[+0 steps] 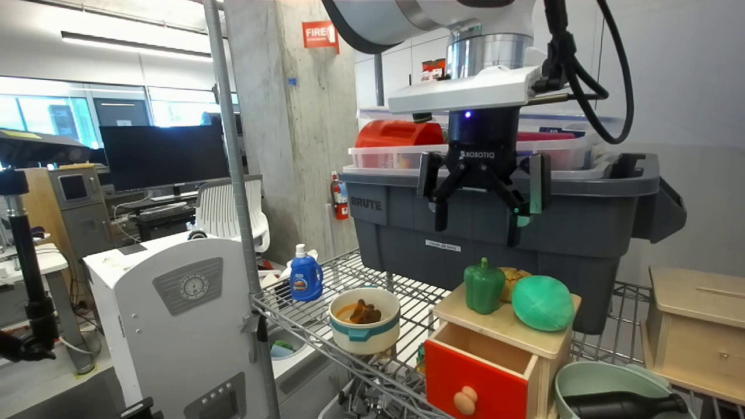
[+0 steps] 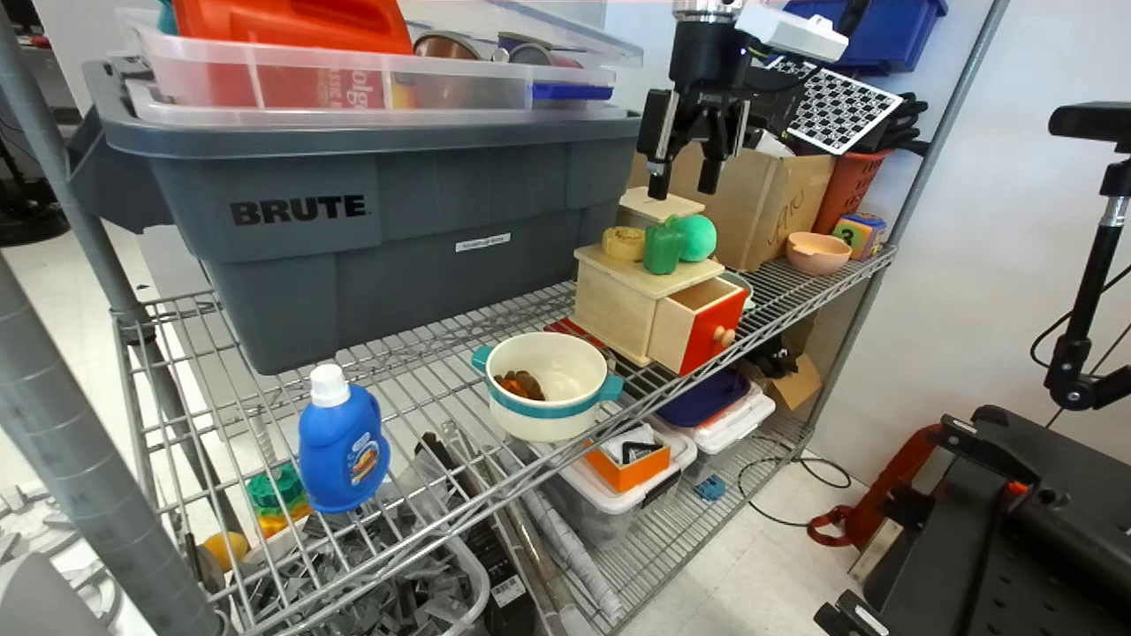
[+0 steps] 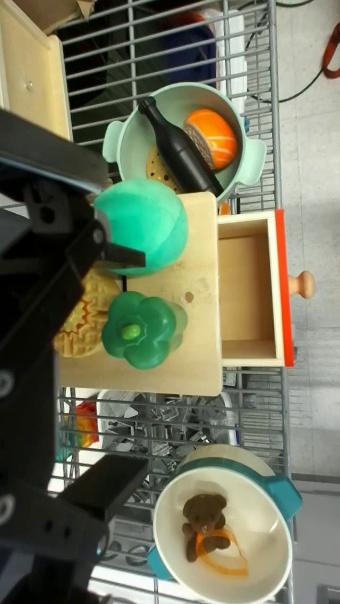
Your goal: Pick up the green pepper plush toy and put it in the boy to the left, pick up the light green object and put it in the bowl to the right
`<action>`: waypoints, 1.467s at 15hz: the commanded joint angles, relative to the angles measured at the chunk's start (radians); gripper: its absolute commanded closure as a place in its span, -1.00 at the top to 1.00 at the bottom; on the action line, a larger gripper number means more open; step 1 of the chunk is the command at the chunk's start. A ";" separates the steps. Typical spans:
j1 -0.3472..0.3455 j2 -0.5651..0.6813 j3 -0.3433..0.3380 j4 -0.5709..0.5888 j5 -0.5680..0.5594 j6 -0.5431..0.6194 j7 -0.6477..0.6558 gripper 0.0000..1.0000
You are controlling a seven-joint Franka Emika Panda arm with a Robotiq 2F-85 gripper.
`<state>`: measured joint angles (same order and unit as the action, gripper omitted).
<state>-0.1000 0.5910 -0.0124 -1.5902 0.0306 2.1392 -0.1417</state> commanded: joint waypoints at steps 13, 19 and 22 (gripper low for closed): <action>-0.016 0.069 0.003 0.080 0.007 -0.061 -0.015 1.00; -0.015 0.094 0.001 0.112 0.003 -0.081 -0.013 1.00; -0.014 0.110 0.001 0.128 0.002 -0.088 -0.012 1.00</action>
<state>-0.1071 0.6722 -0.0146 -1.5154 0.0303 2.0924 -0.1417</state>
